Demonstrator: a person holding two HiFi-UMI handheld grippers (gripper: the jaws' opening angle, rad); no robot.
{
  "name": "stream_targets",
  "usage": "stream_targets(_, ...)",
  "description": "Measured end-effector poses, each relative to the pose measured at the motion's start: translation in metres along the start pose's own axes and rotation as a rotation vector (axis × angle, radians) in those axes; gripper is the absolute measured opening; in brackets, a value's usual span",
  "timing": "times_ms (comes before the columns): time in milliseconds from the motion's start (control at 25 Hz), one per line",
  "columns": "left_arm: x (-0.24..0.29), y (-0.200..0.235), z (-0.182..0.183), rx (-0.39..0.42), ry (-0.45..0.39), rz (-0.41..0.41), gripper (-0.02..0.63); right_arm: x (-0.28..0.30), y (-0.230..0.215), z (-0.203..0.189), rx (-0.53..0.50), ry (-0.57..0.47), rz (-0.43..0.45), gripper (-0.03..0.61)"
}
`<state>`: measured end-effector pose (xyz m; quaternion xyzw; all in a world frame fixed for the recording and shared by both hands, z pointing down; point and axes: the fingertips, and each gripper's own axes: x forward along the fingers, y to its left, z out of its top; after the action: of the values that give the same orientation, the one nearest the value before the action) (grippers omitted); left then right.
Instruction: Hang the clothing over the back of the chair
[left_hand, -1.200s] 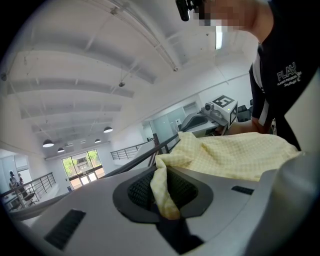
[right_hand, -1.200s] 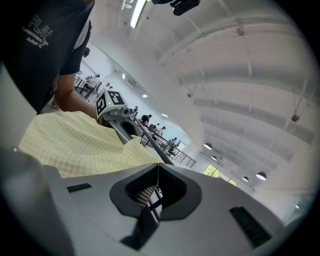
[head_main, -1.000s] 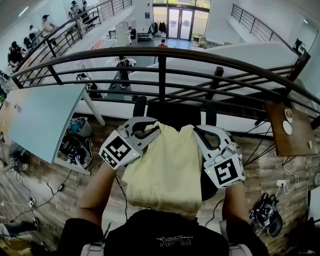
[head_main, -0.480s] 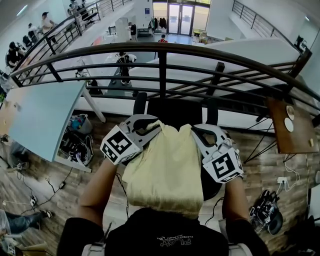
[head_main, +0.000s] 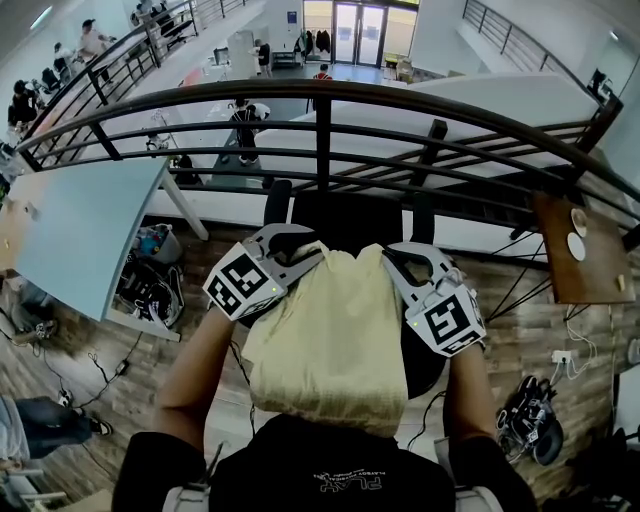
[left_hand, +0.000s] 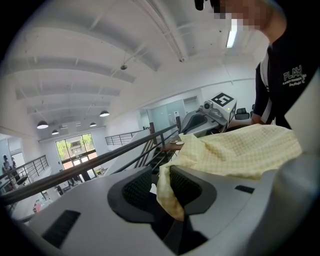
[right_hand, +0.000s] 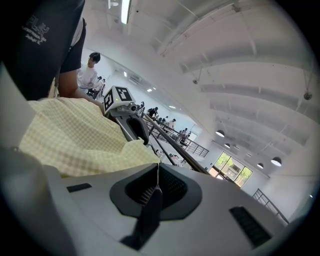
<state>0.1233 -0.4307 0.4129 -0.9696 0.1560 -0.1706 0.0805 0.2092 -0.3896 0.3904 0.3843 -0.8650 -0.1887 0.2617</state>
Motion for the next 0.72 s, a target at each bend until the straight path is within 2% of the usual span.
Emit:
stream_targets(200,-0.001,0.001,-0.001,-0.033,0.010,-0.006,0.169,-0.001,0.004,-0.007,-0.032,0.023,0.023,0.026)
stream_targets(360,-0.009,0.002,-0.005,-0.067,0.004,-0.025,0.206,-0.007,-0.001,-0.008,0.003,0.006,0.014,0.028)
stream_targets(520,-0.017,-0.001,-0.009,-0.098,-0.012,-0.061,0.225,-0.014,-0.009,-0.008,0.022,-0.012,-0.022,0.028)
stream_targets(720,-0.022,0.002,-0.005,-0.096,-0.011,-0.030,0.225,-0.021,-0.017,0.001,0.004,-0.031,-0.081,0.028)
